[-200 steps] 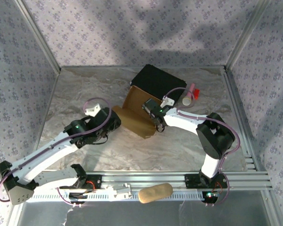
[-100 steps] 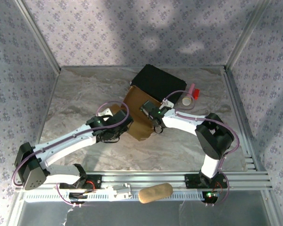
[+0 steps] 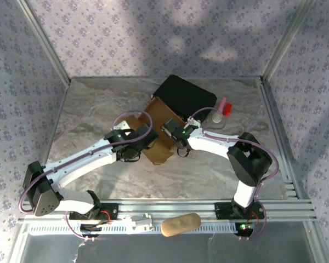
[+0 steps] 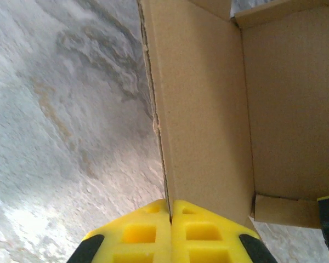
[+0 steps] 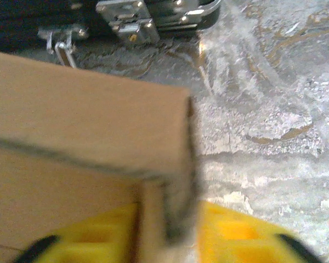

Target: Fold the paper box

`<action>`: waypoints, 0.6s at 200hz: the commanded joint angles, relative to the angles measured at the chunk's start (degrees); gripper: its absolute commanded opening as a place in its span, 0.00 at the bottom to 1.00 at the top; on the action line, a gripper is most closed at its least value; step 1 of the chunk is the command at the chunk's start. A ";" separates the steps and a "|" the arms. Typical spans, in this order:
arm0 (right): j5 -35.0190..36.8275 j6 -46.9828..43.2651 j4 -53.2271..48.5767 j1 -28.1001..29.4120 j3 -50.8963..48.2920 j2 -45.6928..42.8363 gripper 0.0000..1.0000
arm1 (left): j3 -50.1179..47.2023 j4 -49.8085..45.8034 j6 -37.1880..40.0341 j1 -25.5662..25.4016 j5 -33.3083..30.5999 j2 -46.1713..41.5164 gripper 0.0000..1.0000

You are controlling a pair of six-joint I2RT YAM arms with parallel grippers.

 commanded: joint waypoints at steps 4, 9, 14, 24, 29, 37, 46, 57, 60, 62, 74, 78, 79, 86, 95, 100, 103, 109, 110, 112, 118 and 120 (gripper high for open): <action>-1.30 -1.24 -0.91 0.77 0.55 -6.03 0.60 | 4.66 -5.43 13.55 3.00 -5.45 -0.40 0.00; -1.72 -2.27 -0.44 0.81 0.33 -7.33 0.64 | 5.24 -5.11 17.24 3.79 -5.45 -0.49 0.00; -2.08 -3.23 -0.09 0.77 0.17 -8.73 0.67 | 5.86 -4.92 21.88 4.63 -5.32 -0.53 0.00; -2.47 -5.14 -0.22 0.83 0.05 -11.44 0.71 | 7.19 -3.83 32.08 6.45 -3.96 -0.23 0.00; -2.60 -6.16 -0.20 0.80 -0.03 -12.85 0.72 | 7.78 -3.19 37.46 7.20 -2.97 -0.08 0.00; -3.01 -8.38 0.41 0.69 -0.52 -15.24 0.74 | 8.75 -2.62 44.44 8.36 -1.87 0.12 0.00; -3.95 -10.86 1.30 0.28 -1.05 -17.67 0.75 | 9.90 -2.10 52.07 9.51 1.26 0.37 0.00; -6.18 -14.86 3.97 -0.44 -2.30 -20.30 0.76 | 12.20 -3.54 59.02 10.38 1.01 1.00 0.00; -7.00 -16.22 4.87 -0.62 -2.65 -20.89 0.77 | 13.01 -4.01 60.77 10.60 0.81 1.23 0.00; -7.59 -17.16 5.63 -0.78 -2.91 -21.31 0.77 | 13.47 -4.35 62.02 10.72 0.66 1.32 0.00; -10.12 -22.28 7.81 -1.96 -3.85 -22.85 0.77 | 16.04 -5.57 69.30 11.19 -0.33 2.15 0.00; -10.92 -23.61 8.02 -2.33 -3.95 -23.09 0.77 | 16.70 -5.73 71.71 11.22 -0.31 2.41 0.00; -11.16 -23.76 8.09 -2.42 -3.97 -23.15 0.77 | 16.92 -5.76 72.32 11.24 -0.29 2.46 0.00; -12.76 -26.12 8.25 -3.15 -4.16 -23.30 0.76 | 18.06 -5.71 76.70 11.28 0.71 2.76 0.00; -14.81 -27.87 8.25 -4.27 -4.57 -23.38 0.74 | 19.04 -5.46 82.85 11.32 3.23 3.23 0.00; -15.50 -28.66 8.37 -4.85 -4.93 -23.64 0.73 | 19.70 -5.57 85.68 11.28 4.36 3.62 0.00; -15.75 -29.06 8.58 -5.00 -5.40 -23.86 0.73 | 20.24 -5.67 87.27 11.32 4.91 3.95 0.00; -16.19 -29.55 9.17 -5.50 -6.44 -24.47 0.73 | 21.06 -6.05 90.28 11.29 6.12 4.58 0.00; -16.25 -29.63 9.24 -5.59 -6.58 -24.63 0.73 | 21.17 -6.05 90.53 11.32 6.31 4.73 0.00; -16.41 -29.76 9.53 -5.72 -7.01 -24.80 0.73 | 21.36 -6.12 91.77 11.27 6.63 4.99 0.00; -16.72 -30.04 10.42 -6.01 -8.29 -25.65 0.72 | 22.06 -6.35 94.46 11.28 7.55 5.60 0.00; -16.86 -30.17 10.69 -6.22 -8.67 -25.91 0.72 | 22.31 -6.39 95.30 11.26 7.95 5.94 0.00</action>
